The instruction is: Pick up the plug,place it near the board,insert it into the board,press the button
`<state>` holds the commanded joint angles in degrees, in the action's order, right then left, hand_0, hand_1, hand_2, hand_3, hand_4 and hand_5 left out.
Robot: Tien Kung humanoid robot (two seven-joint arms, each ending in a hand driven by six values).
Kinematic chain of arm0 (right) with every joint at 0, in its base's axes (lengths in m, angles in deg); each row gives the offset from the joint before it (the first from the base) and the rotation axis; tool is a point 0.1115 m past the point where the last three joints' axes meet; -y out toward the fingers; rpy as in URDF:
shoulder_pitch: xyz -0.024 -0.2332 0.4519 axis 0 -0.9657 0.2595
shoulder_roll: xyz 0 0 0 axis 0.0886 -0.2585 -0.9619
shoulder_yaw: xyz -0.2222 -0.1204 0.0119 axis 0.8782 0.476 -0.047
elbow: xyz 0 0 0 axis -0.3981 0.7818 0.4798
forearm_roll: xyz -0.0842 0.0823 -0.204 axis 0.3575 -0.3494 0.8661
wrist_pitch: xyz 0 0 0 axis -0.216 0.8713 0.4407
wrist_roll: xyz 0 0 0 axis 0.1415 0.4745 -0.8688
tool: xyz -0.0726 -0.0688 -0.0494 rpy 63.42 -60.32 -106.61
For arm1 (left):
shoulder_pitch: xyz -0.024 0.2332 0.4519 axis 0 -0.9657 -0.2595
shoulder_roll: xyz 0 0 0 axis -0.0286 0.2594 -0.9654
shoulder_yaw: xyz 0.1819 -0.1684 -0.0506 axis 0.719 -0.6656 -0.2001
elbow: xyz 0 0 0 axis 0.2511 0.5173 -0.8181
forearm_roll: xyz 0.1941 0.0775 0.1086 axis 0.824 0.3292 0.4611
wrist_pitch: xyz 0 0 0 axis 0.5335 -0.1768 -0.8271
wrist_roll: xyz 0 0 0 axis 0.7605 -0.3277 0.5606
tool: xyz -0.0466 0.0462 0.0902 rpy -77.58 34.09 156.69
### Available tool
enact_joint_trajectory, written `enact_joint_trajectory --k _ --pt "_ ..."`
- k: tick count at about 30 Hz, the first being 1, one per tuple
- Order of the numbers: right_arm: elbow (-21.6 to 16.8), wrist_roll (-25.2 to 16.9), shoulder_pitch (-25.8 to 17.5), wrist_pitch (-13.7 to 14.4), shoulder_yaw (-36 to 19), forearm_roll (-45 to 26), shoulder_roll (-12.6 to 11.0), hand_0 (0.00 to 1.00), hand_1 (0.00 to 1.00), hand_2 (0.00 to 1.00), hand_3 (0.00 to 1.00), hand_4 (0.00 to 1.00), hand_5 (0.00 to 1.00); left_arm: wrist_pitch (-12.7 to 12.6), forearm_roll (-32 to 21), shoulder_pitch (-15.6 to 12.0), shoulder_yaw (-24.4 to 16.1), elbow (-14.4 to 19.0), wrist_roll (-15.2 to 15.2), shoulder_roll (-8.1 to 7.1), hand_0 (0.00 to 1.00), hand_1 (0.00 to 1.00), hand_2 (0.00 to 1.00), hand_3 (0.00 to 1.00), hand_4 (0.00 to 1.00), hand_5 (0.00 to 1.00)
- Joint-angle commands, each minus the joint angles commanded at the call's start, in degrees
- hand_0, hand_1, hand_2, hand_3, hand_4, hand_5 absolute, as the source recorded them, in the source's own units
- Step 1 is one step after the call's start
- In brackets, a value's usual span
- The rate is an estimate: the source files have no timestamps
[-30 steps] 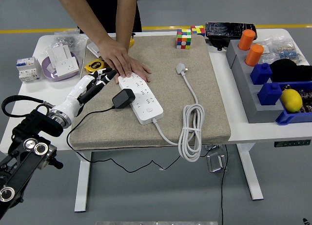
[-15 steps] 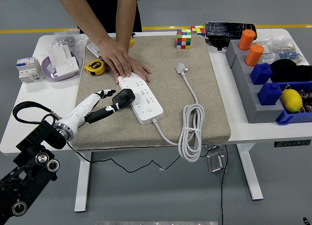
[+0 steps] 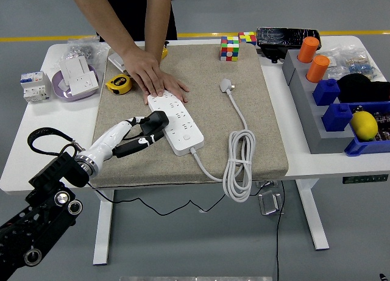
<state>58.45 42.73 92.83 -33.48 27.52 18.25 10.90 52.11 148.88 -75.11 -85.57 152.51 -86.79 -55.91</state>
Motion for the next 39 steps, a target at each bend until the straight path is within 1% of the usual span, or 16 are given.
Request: enact_joint_trajectory --k 3,10,22,39 --pt "0.02 -0.01 0.09 0.02 0.05 -0.01 0.00 0.964 0.845 0.784 0.798 0.998 0.998 -0.11 0.04 0.70 0.63 -0.92 0.28 0.11 0.998 0.995 0.962 0.932 0.998 0.998" --pt "0.11 -0.03 0.01 0.00 0.33 -0.26 -0.12 0.961 0.844 0.783 0.797 0.998 0.998 -0.27 0.14 2.09 1.80 -1.88 0.44 0.32 0.998 0.998 0.971 0.923 0.998 0.998" --pt "0.07 -0.03 0.38 -0.01 0.10 -0.18 -0.08 0.961 0.845 0.783 0.797 0.998 0.998 -0.59 0.51 3.82 2.41 -2.69 0.77 0.82 0.998 0.998 0.969 0.919 0.998 0.998" --pt "0.07 -0.08 0.47 0.02 -0.02 -0.21 -0.02 0.958 0.845 0.782 0.797 0.998 0.998 -0.54 0.37 4.23 3.41 -3.38 0.83 0.71 0.998 0.998 0.967 0.914 0.998 0.998"
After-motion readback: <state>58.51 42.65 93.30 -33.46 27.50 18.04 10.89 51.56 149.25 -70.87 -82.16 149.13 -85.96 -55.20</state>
